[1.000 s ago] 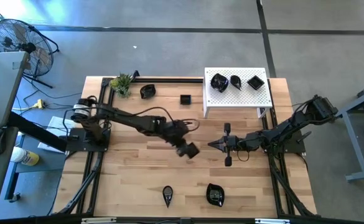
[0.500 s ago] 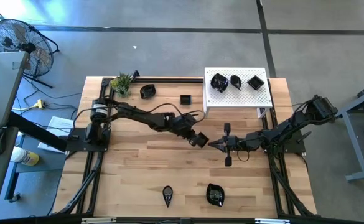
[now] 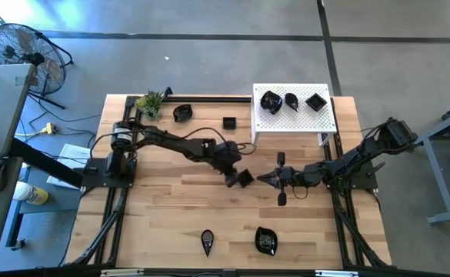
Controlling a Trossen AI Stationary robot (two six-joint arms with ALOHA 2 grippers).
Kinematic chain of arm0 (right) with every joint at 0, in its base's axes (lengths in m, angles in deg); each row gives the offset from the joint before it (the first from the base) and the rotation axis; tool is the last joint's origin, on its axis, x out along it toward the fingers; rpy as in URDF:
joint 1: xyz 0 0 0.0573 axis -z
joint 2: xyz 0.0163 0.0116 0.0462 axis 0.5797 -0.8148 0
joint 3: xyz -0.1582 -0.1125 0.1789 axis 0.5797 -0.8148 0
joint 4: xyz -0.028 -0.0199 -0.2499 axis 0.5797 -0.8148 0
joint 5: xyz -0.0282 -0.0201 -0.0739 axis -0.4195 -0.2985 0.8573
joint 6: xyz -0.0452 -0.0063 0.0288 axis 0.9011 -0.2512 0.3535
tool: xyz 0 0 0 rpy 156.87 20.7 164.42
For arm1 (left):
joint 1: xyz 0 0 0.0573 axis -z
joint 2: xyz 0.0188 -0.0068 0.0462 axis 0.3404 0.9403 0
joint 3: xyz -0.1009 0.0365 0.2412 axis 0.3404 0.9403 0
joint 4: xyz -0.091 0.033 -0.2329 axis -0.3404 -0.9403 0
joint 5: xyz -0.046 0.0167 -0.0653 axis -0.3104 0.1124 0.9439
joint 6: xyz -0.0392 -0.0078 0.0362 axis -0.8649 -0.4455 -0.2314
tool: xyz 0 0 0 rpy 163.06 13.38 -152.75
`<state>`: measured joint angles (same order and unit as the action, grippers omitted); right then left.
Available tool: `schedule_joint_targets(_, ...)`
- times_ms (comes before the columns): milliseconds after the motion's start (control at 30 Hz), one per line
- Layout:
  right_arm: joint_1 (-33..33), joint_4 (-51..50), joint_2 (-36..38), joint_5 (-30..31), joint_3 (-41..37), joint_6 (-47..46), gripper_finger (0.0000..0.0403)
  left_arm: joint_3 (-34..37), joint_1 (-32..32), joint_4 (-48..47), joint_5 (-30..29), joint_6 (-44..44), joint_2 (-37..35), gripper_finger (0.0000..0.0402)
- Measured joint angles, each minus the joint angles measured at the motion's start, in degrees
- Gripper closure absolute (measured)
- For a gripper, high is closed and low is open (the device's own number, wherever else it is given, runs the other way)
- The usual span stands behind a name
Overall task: Pick & Place Mini shaped plates
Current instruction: Stack the black square plate on top of the black square plates on the shelf
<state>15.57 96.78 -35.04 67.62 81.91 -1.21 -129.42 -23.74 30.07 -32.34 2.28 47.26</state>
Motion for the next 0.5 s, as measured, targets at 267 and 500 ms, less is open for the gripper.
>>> schedule_joint_targets(267,-0.2,-10.2,0.8,5.4,5.3,-5.0,0.0402,5.7,-0.1,0.4,-3.4,17.8,-10.6,0.0390)
schedule_joint_targets(500,0.2,-41.8,0.9,8.4,19.5,-16.6,0.0402,25.1,-0.1,28.9,-4.0,22.5,-21.9,0.0385)
